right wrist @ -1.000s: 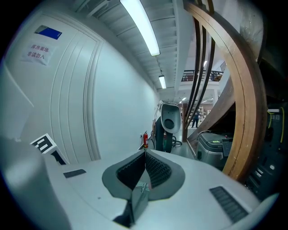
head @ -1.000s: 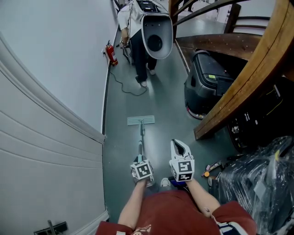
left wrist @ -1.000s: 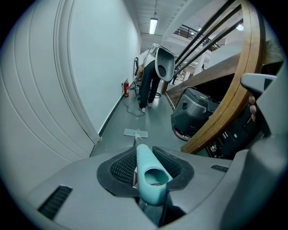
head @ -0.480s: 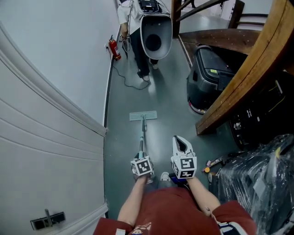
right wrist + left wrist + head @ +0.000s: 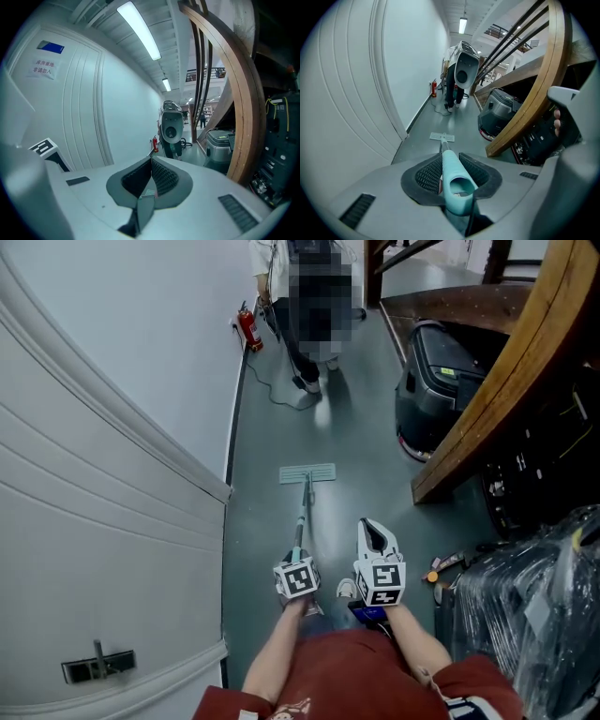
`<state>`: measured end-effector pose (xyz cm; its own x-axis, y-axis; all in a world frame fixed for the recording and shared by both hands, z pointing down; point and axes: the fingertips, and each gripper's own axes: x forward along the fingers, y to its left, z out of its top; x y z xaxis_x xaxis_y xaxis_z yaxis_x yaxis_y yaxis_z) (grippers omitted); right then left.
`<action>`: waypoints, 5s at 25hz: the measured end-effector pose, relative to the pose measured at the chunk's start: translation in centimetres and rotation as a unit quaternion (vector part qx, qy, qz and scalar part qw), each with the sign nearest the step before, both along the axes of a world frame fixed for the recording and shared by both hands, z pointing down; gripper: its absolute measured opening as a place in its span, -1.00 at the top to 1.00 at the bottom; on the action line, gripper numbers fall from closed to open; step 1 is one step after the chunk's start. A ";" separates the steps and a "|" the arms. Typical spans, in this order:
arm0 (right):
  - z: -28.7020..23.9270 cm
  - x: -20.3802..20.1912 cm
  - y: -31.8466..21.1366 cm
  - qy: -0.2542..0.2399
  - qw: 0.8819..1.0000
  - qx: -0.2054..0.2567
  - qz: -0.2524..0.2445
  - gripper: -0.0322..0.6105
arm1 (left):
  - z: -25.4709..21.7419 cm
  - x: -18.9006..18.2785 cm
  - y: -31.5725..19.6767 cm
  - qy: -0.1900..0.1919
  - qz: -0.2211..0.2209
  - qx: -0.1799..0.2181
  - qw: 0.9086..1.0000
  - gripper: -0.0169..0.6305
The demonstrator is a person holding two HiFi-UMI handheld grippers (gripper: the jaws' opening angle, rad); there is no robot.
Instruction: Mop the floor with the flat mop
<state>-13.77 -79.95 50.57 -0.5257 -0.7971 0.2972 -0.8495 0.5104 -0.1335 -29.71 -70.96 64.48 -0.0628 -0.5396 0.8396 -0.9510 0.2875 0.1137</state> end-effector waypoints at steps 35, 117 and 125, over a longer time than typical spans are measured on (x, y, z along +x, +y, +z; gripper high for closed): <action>-1.9 -0.6 31.1 0.042 0.999 0.026 0.019 0.84 | 1.0 -1.0 29.0 -0.005 0.031 0.002 1.000 0.56; -0.8 21.4 91.1 0.022 0.999 0.008 0.046 0.84 | 1.3 21.3 87.4 -0.002 0.045 -0.012 0.999 0.56; -0.8 25.5 96.9 0.010 0.999 0.011 0.042 0.84 | 0.8 25.1 93.9 -0.004 0.034 -0.009 0.999 0.56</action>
